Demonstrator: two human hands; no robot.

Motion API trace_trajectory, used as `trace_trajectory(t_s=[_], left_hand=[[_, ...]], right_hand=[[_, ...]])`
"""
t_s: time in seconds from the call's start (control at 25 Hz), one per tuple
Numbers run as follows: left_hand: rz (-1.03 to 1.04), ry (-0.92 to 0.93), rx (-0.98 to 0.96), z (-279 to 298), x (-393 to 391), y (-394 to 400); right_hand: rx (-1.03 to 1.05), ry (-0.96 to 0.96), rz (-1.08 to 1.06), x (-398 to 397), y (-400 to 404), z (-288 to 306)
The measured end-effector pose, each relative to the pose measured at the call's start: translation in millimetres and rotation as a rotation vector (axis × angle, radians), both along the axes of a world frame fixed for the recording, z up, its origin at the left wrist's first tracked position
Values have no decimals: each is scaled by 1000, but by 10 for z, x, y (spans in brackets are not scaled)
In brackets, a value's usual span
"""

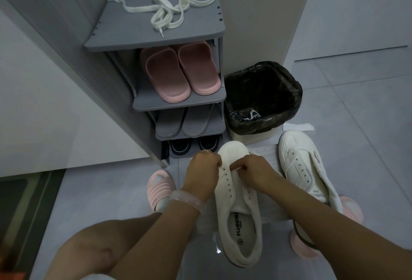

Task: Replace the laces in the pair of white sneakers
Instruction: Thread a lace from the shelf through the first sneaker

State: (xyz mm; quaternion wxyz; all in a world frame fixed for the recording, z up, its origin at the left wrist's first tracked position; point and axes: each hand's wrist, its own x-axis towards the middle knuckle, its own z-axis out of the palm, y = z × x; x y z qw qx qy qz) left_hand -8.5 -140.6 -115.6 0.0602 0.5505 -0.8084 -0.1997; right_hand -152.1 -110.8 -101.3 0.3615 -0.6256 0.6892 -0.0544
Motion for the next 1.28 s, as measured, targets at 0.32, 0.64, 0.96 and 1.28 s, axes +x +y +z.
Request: trace_trajectory(t_s=[0.32,0.64,0.96,1.28], left_hand=[[-105,-191,-88,77,-64,50],[-65,-94,-79,70,-179,142],[328,259,204,-39,-46,77],[42,39,-58,-32,-110,138]], right_hand=[[-19,-2,9,-2,10,-4],[-35,-19,-30,11,17,-14],[-45,-20,-21,-4,20,-9],[-55,-36,-15,-2,27,-4]])
